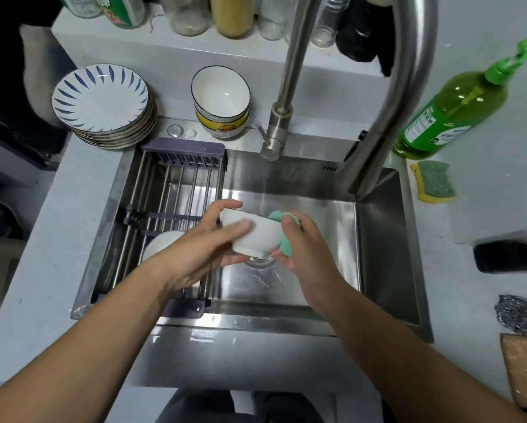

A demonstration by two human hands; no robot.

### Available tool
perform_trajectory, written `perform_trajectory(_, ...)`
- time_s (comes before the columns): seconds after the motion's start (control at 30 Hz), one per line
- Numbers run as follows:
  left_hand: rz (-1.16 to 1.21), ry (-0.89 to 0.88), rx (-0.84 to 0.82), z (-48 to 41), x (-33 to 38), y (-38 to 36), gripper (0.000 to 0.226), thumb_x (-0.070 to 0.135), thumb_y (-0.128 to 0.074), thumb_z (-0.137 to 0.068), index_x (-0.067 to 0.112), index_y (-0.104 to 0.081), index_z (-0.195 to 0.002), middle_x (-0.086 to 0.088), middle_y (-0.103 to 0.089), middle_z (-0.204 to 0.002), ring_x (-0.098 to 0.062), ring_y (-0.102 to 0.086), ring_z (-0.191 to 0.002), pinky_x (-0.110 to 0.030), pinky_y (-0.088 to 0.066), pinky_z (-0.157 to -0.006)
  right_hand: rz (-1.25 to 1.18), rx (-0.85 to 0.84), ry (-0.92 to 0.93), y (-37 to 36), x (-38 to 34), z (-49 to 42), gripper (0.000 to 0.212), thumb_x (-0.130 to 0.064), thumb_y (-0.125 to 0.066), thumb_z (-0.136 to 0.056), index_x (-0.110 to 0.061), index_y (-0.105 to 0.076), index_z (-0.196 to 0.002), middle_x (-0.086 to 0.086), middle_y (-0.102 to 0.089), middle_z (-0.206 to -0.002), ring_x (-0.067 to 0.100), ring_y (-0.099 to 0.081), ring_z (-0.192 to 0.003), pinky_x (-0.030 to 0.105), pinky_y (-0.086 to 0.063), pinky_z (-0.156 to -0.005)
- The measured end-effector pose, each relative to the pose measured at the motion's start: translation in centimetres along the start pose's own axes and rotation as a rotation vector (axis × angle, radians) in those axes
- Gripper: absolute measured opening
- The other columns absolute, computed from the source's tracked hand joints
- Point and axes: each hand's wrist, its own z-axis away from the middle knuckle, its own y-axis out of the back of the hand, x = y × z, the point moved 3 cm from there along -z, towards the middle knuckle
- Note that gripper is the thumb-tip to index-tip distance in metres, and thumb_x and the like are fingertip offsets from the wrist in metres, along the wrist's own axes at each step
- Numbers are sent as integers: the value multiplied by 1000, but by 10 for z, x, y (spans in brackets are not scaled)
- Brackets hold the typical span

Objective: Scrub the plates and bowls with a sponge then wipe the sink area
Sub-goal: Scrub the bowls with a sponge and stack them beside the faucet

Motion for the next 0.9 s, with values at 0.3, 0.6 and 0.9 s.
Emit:
perform_trajectory(0.3, -517, -299, 29, -30, 86, 51, 117, 34, -99, -57, 29, -34, -154, 8, -61, -140, -5, -63, -123, -28, -51, -107, 59, 68, 234, -50, -53, -35, 28, -30, -67, -92, -36, -60, -118, -17, -69, -106, 9, -68, -103, 46, -56, -96)
perform_trajectory(0.6, -722, -604, 96, -73, 165, 83, 102, 16, -98, -64, 23, -36, -145, 12, -52, -133, 11, -55, -117, -13, -52, -92, 66, 115, 375, -91, -118, -89, 36, -33, -71, -85, -21, -63, -118, -2, -66, -106, 6, -64, -88, 23, -51, -70)
perform_trajectory(0.9, -907, -734, 168, -128, 199, 96, 99, 18, -97, -66, 10, -40, -146, 16, -53, -126, 27, -47, -109, 0, -36, -93, 174, 156, 378, -104, -152, -152, 40, -43, -55, -80, -20, -67, -110, -3, -67, -103, 9, -61, -90, 30, -47, -79)
